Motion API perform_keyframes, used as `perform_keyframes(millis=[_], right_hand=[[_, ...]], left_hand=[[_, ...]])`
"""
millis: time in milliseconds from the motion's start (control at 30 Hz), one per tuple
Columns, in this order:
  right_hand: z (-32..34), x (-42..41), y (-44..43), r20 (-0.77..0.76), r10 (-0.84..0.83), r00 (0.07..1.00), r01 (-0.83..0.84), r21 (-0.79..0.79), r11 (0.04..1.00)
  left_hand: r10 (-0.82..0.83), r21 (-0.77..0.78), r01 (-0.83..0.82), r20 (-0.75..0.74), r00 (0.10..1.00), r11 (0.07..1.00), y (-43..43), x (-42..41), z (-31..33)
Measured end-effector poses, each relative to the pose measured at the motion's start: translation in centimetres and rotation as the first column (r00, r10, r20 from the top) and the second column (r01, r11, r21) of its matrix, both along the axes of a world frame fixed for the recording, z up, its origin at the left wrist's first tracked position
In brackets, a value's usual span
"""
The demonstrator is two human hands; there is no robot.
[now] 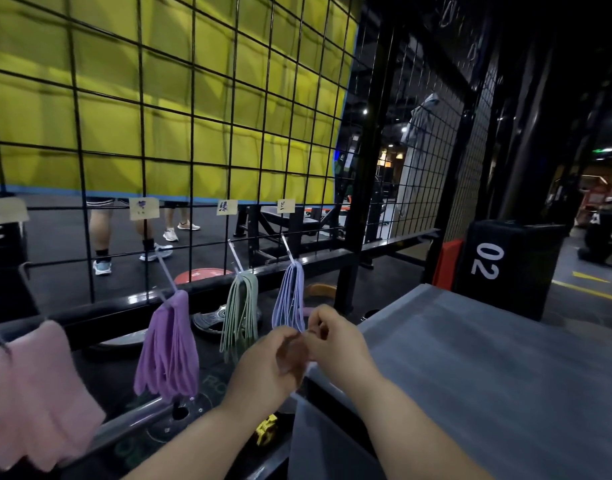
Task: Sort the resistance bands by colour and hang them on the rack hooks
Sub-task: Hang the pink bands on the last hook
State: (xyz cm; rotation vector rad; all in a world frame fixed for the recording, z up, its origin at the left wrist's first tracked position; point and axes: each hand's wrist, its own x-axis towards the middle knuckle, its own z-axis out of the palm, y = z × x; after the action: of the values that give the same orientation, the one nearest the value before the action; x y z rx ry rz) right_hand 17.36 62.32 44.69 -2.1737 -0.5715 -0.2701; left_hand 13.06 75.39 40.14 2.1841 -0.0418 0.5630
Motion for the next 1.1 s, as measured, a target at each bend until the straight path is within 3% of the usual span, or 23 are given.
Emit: perform_keyframes(millis=[267,367,600,767,900,1100], right_hand=[[1.7,0.6,1.5,0.08,0.022,0.997,-0.017,-0.062,0.998],[2.5,0.7,2.4,0.026,0.048,0.998,-0.047,-0.033,0.998],[4.5,-0.4,4.5,-0.063,0.227,0.972,-0.224,0.052,0.973],[5.9,-1.4,7.0,-0.169,0.429,0.887,-0.382,0.252,0.889],[6.6,-2.4,9.2,-0.198,0.59,0.782,-0.494,0.379,0.782],[7.3,-4.2,12.5,-0.234,0.697,0.678,-0.556,0.458,0.694]], left_hand=[[0.048,0.067,-0.05,0.035,0.998,0.996,1.7,-1.4,2.1],[0.064,0.089,-0.067,0.034,0.997,0.994,2.6,-2.0,3.2],[0.025,-0.079,-0.033,-0.094,0.995,0.996,5.1,-3.8,5.1],[0.174,-0.221,-0.17,-0.003,0.985,0.96,7.1,-5.6,7.0],[0.165,-0.357,-0.151,0.01,0.986,0.922,8.9,-8.2,8.4],[0.279,-0.345,-0.261,0.003,0.96,0.902,11.1,-11.2,9.5]])
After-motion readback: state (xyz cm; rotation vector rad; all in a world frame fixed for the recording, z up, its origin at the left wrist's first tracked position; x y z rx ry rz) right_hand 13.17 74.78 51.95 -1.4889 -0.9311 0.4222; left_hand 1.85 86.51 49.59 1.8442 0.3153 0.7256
